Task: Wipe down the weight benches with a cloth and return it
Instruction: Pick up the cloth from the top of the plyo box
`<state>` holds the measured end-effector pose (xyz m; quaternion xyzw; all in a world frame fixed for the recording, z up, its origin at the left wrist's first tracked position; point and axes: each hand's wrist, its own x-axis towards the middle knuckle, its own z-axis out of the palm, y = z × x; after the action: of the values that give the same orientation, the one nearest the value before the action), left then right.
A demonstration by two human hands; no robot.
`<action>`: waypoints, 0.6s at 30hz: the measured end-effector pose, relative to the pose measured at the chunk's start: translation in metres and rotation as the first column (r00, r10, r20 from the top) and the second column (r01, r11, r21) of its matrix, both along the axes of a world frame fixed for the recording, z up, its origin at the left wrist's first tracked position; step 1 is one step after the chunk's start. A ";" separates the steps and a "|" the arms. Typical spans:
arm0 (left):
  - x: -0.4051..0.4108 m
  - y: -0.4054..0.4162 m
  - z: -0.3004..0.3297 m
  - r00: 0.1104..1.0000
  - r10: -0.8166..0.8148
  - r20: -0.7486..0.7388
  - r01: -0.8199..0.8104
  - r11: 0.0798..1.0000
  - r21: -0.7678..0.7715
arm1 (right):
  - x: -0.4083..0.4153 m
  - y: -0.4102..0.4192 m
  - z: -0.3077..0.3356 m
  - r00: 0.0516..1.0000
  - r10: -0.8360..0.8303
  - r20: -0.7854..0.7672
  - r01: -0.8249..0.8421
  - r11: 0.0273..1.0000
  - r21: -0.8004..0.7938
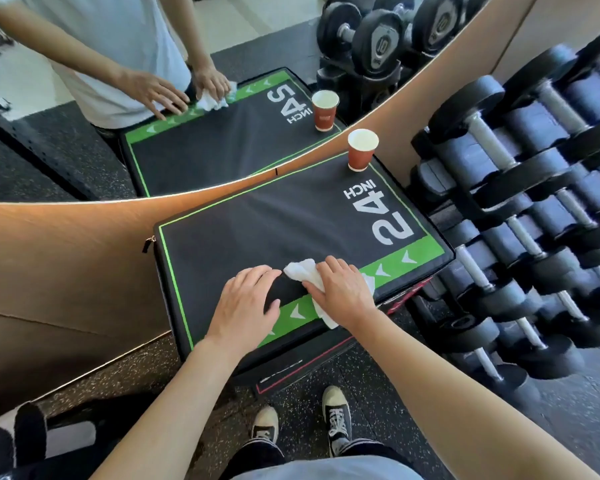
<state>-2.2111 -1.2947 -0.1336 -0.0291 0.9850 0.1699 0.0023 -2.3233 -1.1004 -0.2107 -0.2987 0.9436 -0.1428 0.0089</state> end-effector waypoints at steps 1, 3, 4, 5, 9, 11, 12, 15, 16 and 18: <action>-0.005 0.004 0.003 0.999 -0.033 -0.009 0.033 0.999 0.000 | 0.002 0.008 0.004 1.000 -0.031 -0.004 0.031 1.000 -0.001; -0.015 0.012 0.010 0.994 -0.105 -0.031 0.106 0.994 0.005 | 0.007 0.022 0.014 0.995 -0.101 -0.019 0.101 0.995 -0.008; -0.020 0.015 0.013 0.989 -0.144 -0.042 0.145 0.989 0.010 | 0.011 0.028 0.019 0.990 -0.140 -0.026 0.140 0.990 -0.013; -0.024 0.019 0.015 0.982 -0.183 -0.051 0.184 0.983 0.015 | 0.016 0.034 0.025 0.983 -0.179 -0.030 0.179 0.984 -0.014; -0.028 0.031 0.024 0.935 -0.342 -0.092 0.346 0.938 0.027 | 0.050 0.054 0.045 0.940 -0.334 -0.062 0.336 0.942 0.011; -0.023 0.036 0.027 0.901 -0.418 -0.117 0.424 0.905 0.037 | 0.077 0.061 0.052 0.903 -0.424 -0.072 0.425 0.905 -0.004; -0.020 0.038 0.028 0.883 -0.452 -0.128 0.460 0.887 0.041 | 0.091 0.063 0.055 0.882 -0.465 -0.079 0.465 0.885 -0.014; -0.004 0.050 0.029 0.815 -0.561 -0.145 0.570 0.821 0.028 | 0.137 0.072 0.057 0.809 -0.578 -0.106 0.578 0.815 -0.030; 0.003 0.056 0.029 0.789 -0.595 -0.153 0.605 0.796 0.026 | 0.154 0.075 0.057 0.782 -0.612 -0.115 0.613 0.789 -0.029; 0.018 0.070 0.030 0.736 -0.658 -0.158 0.669 0.742 0.028 | 0.188 0.084 0.058 0.723 -0.679 -0.124 0.681 0.731 -0.031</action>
<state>-2.1933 -1.2242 -0.1034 0.3360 0.9204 0.1999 -0.0040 -2.1354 -1.0163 -0.1527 0.0596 0.9870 -0.1092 -0.1014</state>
